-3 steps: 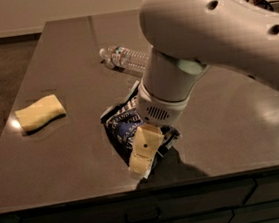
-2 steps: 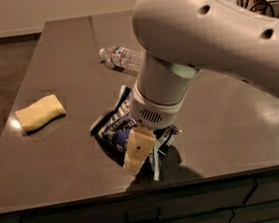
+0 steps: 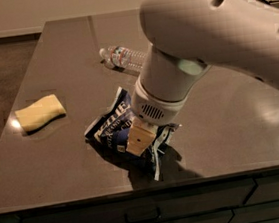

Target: Pick blue chip bag

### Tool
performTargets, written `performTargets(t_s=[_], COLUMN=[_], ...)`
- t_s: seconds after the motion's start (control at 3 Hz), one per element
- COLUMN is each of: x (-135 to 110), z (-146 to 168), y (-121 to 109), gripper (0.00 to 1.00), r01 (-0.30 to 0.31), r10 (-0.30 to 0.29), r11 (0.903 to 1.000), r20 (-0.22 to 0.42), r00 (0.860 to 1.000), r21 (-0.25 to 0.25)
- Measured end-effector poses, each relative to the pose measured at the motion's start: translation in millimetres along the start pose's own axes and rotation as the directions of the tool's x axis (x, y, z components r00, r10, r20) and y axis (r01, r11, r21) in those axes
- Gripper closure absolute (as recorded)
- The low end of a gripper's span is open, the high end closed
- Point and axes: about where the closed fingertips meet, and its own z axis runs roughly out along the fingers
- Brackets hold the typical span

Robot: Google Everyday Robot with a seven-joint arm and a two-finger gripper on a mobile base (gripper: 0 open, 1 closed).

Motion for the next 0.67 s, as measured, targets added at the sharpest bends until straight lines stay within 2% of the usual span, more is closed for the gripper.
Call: performTargets(t_s=[0.33,0.67], x=[-0.7,-6.7], z=[-12.4,-33.8], y=[-9.8,-25.9], gripper=[0.87,1.0], r01=[-0.004,0.009], r10=[0.004,-0.01], r11=[0.9999,0.9995], r20=[0.009,0.034], r00=[1.0,0.999], r21=[0.013,0.029])
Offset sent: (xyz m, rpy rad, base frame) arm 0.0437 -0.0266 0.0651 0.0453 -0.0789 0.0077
